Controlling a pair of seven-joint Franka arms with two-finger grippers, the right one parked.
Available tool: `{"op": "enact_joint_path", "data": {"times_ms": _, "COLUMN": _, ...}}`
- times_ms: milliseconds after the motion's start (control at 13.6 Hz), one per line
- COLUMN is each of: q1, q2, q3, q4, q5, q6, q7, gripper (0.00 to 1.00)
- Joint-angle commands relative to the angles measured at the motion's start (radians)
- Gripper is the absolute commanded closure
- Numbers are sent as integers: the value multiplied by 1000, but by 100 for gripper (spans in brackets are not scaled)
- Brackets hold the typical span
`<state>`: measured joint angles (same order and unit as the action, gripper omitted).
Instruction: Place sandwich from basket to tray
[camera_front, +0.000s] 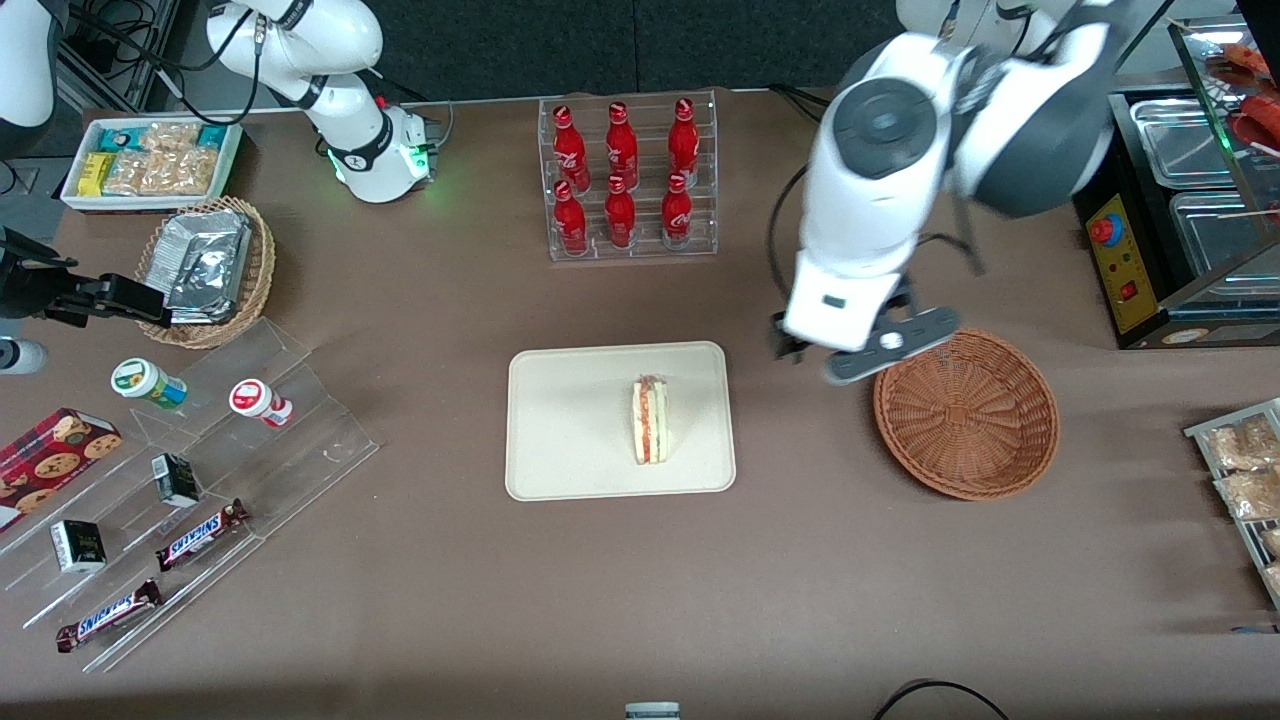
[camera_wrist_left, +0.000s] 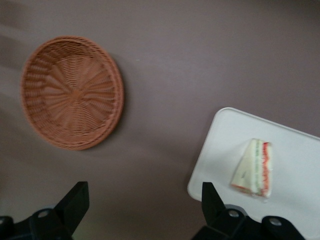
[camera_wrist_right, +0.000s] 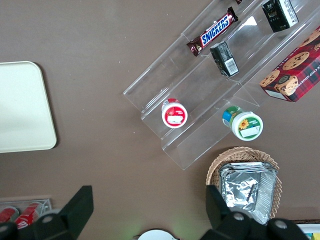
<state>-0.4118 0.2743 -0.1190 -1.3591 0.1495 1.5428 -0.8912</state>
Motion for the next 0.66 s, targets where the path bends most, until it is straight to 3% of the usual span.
{"op": "enact_joint_path", "data": {"times_ms": 0, "q1": 100, "q2": -84, "q3": -7, "q4": -43, "q5": -36, "q6": -71, "q7": 192, "gripper": 1}}
{"op": "enact_joint_path", "data": {"times_ms": 443, "q1": 349, "q2": -247, "q3": -5, "q4": -144, "q5": -151, "q6": -134, "q7": 585, "gripper": 1}}
{"op": "enact_joint_path", "data": {"times_ms": 590, "q1": 395, "q2": -283, "q3": -2, "q4": -170, "q5": -154, "q6": -150, "q7": 670, "gripper": 1}}
